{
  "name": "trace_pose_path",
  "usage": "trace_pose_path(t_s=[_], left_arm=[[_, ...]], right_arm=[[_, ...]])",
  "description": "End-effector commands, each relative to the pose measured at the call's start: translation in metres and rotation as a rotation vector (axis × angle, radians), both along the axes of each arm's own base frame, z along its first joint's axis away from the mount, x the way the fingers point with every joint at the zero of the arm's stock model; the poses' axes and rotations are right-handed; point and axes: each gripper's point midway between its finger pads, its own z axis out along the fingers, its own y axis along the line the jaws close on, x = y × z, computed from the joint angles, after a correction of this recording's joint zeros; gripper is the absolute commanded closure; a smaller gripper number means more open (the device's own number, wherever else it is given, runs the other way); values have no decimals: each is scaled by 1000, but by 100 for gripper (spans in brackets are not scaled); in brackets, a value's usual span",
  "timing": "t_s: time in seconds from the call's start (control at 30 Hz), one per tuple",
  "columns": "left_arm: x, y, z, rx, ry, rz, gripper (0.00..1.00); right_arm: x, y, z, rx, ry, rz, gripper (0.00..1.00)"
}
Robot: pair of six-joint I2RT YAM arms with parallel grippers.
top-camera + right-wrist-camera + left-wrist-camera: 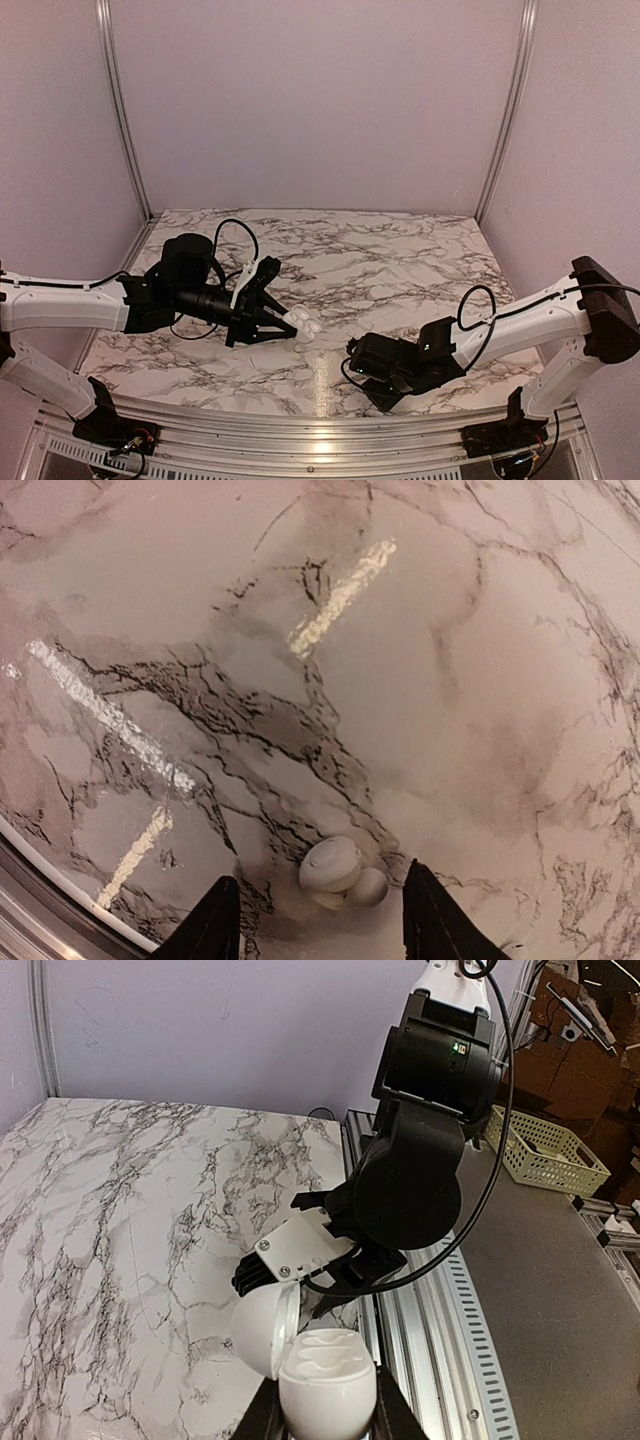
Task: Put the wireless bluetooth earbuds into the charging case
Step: Pick up the left earbud from the center of the board.
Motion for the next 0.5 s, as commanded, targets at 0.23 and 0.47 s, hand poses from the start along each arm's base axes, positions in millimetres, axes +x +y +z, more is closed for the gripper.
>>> trace_pose_path(t_s=[0.23, 0.47], left_arm=[[0, 2, 9, -32, -24, -8, 100], [2, 1, 7, -29, -19, -6, 100]], right_arm=[[13, 9, 24, 22, -68, 24, 55], [3, 22, 42, 130, -27, 79, 53]])
